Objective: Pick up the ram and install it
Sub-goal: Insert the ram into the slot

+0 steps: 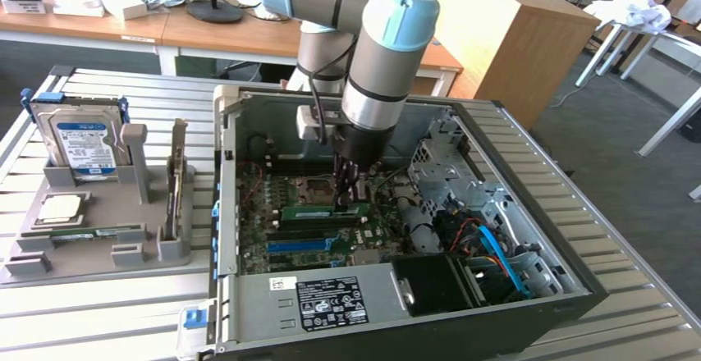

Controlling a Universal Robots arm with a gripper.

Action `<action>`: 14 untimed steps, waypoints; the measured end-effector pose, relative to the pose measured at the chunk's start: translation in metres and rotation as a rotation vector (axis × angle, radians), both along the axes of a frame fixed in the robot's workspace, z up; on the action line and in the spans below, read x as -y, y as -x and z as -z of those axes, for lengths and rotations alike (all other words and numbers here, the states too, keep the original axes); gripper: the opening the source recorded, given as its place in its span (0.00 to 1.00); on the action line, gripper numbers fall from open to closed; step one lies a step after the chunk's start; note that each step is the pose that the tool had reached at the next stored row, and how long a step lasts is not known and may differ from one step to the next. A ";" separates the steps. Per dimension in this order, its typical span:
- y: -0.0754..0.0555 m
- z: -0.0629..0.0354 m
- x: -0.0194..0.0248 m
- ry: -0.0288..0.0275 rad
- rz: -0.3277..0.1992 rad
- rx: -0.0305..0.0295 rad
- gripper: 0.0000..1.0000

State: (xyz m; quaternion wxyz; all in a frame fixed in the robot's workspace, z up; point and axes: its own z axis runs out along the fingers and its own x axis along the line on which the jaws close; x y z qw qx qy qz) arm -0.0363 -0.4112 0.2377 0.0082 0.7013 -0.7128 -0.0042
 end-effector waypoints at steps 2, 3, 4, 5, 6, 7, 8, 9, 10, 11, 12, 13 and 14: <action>0.000 0.0008 0.0001 0.0001 0.000 0.0000 0.12; 0.000 0.0010 0.0001 0.0004 0.000 -0.0001 0.12; 0.000 0.0011 0.0001 0.0005 0.000 -0.0002 0.12; 0.000 0.0011 0.0001 0.0005 0.000 -0.0002 0.12; 0.000 0.0011 0.0001 0.0004 0.000 -0.0001 0.12; 0.000 0.0012 0.0000 0.0003 0.000 -0.0001 0.12; 0.000 0.0012 0.0000 0.0002 0.000 0.0000 0.12; 0.001 0.0012 0.0000 0.0002 0.000 0.0002 0.12; 0.001 0.0012 0.0000 0.0002 0.000 0.0003 0.12; 0.001 0.0012 0.0000 0.0001 0.000 0.0003 0.12; 0.001 0.0012 0.0000 0.0001 0.000 0.0003 0.12; 0.001 0.0012 0.0000 0.0001 0.000 0.0003 0.12; 0.001 0.0012 0.0000 0.0002 0.000 0.0003 0.12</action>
